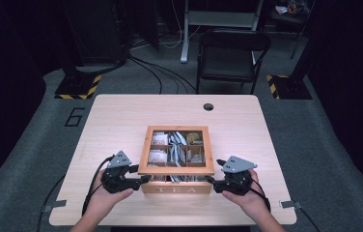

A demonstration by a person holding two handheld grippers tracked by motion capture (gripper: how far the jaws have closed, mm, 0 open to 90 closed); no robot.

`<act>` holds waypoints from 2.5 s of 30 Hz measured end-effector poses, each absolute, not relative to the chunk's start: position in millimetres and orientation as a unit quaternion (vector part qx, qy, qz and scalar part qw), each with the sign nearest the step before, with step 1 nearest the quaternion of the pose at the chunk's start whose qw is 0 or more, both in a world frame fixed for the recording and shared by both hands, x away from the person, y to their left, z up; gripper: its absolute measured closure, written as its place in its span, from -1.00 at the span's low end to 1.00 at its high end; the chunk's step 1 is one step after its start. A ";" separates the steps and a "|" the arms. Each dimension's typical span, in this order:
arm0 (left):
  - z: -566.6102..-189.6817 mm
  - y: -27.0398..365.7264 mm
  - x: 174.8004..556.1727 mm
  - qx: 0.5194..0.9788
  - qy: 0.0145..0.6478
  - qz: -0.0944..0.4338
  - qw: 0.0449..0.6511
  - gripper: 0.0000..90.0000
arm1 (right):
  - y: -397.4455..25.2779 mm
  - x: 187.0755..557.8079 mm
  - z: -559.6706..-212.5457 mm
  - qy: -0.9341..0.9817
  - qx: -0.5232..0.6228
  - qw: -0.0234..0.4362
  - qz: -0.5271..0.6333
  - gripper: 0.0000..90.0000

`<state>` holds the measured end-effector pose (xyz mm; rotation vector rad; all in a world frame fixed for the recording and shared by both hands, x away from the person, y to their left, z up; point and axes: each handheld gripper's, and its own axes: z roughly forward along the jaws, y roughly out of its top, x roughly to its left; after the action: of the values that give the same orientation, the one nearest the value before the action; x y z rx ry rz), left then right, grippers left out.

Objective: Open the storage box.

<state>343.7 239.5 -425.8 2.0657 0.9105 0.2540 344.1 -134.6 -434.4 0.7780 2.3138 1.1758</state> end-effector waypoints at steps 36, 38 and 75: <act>-390.3 245.7 370.1 0.806 0.350 0.144 0.455 -0.11 | -128.6 374.2 -382.4 0.833 0.276 0.189 0.440 -0.18; -390.8 246.2 372.1 0.805 0.346 0.147 0.459 -0.11 | -128.2 376.3 -379.7 0.835 0.273 0.190 0.438 -0.18; -377.7 236.0 418.8 0.801 0.348 0.222 0.434 0.22 | -130.0 405.0 -346.3 0.821 0.286 0.176 0.461 -0.08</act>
<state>418.8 236.0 -377.7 1.9940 0.8655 0.5533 405.0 -130.0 -346.3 0.8096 2.3262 1.3052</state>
